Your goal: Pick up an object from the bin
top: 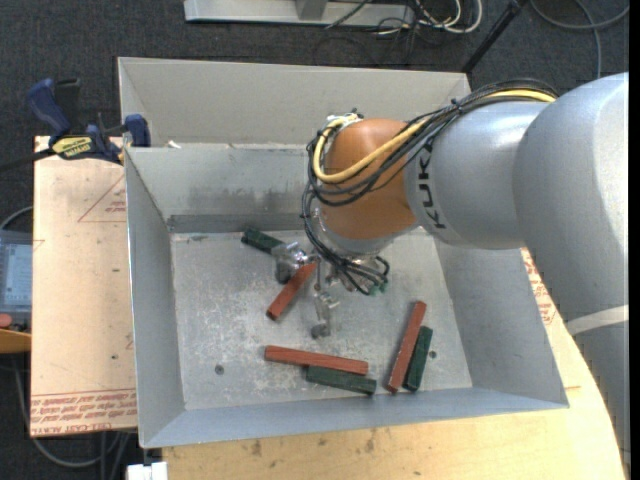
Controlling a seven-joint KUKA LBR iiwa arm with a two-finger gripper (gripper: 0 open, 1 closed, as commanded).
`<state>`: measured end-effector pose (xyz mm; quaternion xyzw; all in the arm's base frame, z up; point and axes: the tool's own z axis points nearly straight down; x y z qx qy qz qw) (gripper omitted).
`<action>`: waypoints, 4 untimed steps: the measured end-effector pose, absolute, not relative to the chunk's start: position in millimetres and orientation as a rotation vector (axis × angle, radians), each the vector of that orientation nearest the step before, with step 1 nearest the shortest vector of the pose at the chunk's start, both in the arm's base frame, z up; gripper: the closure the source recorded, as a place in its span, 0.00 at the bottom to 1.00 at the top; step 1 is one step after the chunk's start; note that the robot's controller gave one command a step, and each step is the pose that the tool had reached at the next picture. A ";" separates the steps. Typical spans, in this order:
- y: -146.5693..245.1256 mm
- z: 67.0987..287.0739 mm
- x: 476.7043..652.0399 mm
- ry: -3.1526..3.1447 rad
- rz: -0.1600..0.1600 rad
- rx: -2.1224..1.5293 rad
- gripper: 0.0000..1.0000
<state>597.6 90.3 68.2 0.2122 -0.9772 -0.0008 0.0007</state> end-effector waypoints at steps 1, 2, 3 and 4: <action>91.1 68.8 598.3 -3.072 -0.004 0.663 0.00; 91.2 70.0 599.0 -3.075 -0.004 0.662 1.00; 92.4 147.5 601.4 -3.083 -0.001 0.660 1.00; 93.3 186.5 603.1 -3.081 -0.001 0.656 1.00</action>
Offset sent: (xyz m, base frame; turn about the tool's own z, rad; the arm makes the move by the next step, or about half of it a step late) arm 0.0000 0.0000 0.0000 0.0000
